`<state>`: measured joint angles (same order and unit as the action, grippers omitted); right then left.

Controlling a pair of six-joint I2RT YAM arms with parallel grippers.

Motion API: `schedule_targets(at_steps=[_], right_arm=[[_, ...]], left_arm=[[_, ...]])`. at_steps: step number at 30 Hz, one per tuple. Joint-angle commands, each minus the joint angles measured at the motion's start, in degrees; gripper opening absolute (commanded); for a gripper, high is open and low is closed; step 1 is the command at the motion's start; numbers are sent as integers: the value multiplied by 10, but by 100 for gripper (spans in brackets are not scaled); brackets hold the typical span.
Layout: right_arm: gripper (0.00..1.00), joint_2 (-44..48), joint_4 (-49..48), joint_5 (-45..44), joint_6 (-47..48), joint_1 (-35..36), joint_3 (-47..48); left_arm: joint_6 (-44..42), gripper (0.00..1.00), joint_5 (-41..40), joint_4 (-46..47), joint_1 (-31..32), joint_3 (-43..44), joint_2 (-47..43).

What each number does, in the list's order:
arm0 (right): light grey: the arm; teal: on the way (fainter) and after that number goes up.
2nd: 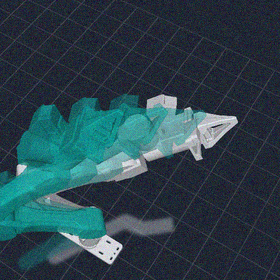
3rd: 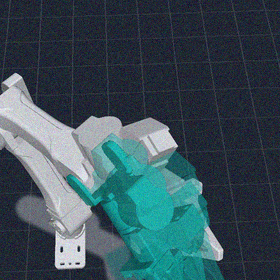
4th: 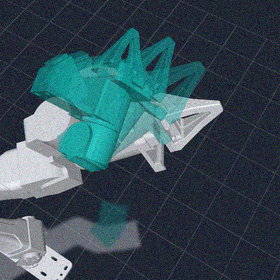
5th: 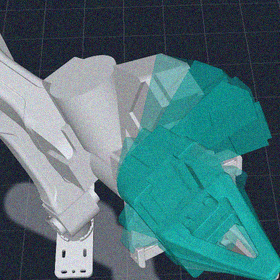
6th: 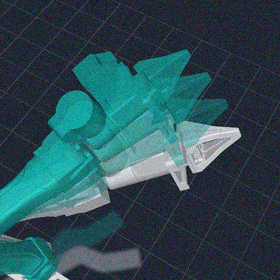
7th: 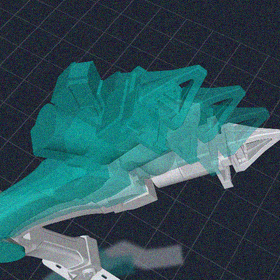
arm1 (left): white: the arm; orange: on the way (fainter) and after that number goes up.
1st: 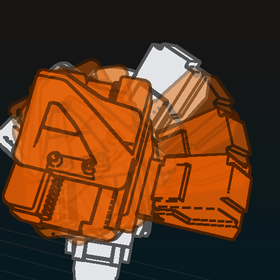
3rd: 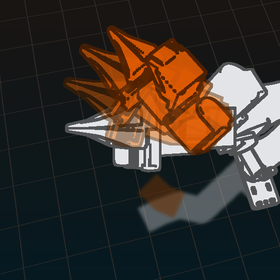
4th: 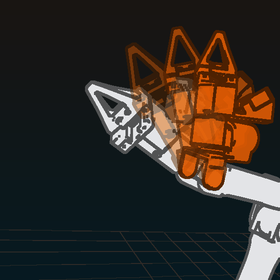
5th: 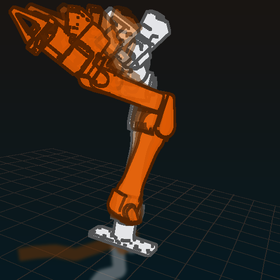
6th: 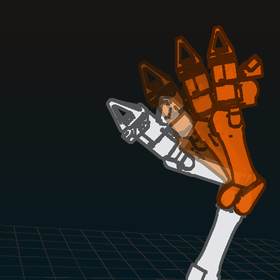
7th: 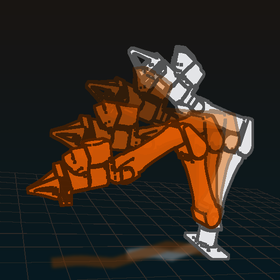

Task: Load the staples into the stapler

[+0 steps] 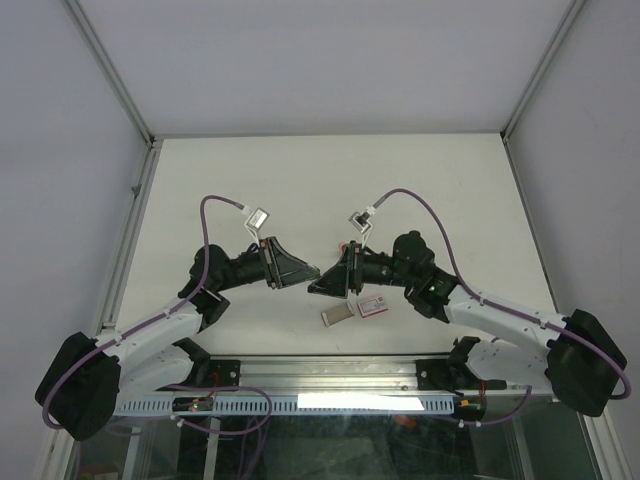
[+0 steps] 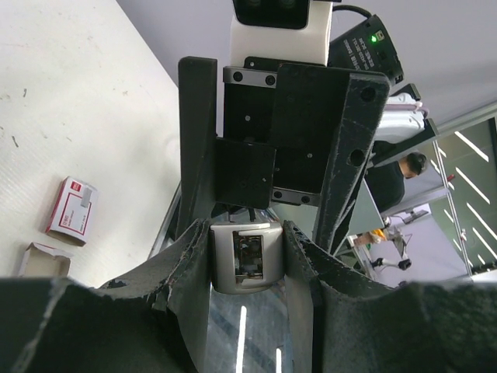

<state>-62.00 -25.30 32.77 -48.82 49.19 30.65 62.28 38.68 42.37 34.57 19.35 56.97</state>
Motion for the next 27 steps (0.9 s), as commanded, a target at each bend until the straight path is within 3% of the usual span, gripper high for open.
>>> schedule_targets(at_steps=[1,4,6,7,9,10,14,19,20,21,23,25,27], right_arm=[[73,-8,-54,37,-10,-3,35],[74,-14,-61,44,-25,-3,36],[68,-16,-65,46,-29,-3,34],[57,-17,-67,47,-30,-3,33],[4,-18,-66,44,-32,-3,32],[0,-19,-59,36,-33,-4,32],[0,-17,-54,24,-30,-5,25],[0,-10,-48,18,-29,-11,24],[0,-8,-43,15,-26,-13,25],[0,-6,-37,11,-22,-14,24],[0,3,-3,-8,-7,-17,28],[0,21,59,-39,25,-24,37],[0,49,145,-87,60,-39,48]], left_arm=[[-20,5,6,25,6,21,-5],[-19,5,6,27,6,22,-5],[-20,5,6,27,6,22,-5],[-19,5,6,26,5,23,-5],[-20,5,5,27,6,23,-5],[-19,6,5,27,6,23,-5],[-19,14,2,25,6,23,-5],[-20,12,-3,23,6,23,-6],[-21,16,-4,21,6,23,-5],[-23,26,-5,19,6,23,-5],[-35,53,-31,-4,6,23,-17],[-63,78,-76,-62,4,29,-45],[-108,91,-131,-156,2,50,-79]])
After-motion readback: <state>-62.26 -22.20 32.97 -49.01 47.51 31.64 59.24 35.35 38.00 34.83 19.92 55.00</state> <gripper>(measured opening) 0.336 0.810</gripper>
